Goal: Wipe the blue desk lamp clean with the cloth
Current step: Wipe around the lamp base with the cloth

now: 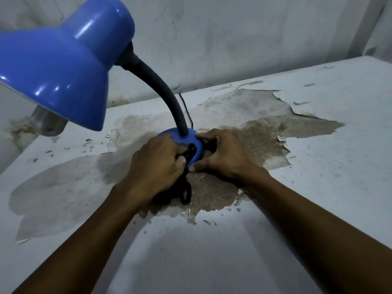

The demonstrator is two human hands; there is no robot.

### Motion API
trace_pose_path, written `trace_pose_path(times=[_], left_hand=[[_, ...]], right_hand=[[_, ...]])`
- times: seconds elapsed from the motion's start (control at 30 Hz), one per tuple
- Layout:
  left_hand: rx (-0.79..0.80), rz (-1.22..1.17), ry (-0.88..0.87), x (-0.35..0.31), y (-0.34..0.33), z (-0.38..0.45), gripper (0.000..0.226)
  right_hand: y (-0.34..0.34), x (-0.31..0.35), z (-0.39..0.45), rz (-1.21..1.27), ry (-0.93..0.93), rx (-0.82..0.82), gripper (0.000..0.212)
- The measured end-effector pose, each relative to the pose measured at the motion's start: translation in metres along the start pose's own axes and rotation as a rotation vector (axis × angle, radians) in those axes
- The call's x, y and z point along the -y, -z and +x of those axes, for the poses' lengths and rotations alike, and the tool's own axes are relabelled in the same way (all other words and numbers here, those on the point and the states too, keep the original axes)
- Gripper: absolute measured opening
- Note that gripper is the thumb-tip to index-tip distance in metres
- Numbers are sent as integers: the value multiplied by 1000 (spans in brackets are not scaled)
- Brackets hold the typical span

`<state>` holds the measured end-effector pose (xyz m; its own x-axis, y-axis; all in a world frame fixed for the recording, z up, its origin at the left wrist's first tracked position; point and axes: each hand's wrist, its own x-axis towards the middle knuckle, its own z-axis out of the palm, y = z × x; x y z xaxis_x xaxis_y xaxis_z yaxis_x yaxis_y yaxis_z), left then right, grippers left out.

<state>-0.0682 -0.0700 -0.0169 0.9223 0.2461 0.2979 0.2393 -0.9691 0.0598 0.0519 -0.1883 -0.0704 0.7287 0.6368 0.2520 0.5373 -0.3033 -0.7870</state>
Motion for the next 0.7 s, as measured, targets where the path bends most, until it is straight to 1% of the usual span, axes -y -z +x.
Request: trace_pose_path(times=[0.03, 0.17, 0.2, 0.3, 0.4, 0.47, 0.5, 0.57, 0.63, 0.7], left_hand=[[14, -5, 16, 4, 3, -5, 32], [-2, 59, 243, 16, 0, 8, 28], [-8, 69, 245, 12, -3, 16, 28], [-19, 53, 92, -7, -10, 26, 31], [44, 21, -80, -10, -3, 15, 35], [105, -19, -126, -4, 7, 2, 36], [119, -35, -117, 1, 10, -3, 37], [101, -43, -8, 9, 11, -1, 35], [42, -28, 138, 12, 2, 14, 28], [4, 5, 198, 4, -5, 28, 26]], right_hand=[[1, -1, -1, 7, -9, -4, 99], [1, 2, -3, 2, -12, -2, 102], [1, 2, -3, 11, -9, 5, 103], [1, 2, -2, 30, 11, 32, 99], [6, -1, 1, 45, 11, 67, 99], [10, -3, 2, 31, 1, 101, 97], [11, -3, 1, 28, -5, 113, 94], [13, -4, 1, 35, -12, 119, 89], [13, -5, 0, 33, -9, 109, 86], [12, -4, 0, 17, 7, 102, 86]])
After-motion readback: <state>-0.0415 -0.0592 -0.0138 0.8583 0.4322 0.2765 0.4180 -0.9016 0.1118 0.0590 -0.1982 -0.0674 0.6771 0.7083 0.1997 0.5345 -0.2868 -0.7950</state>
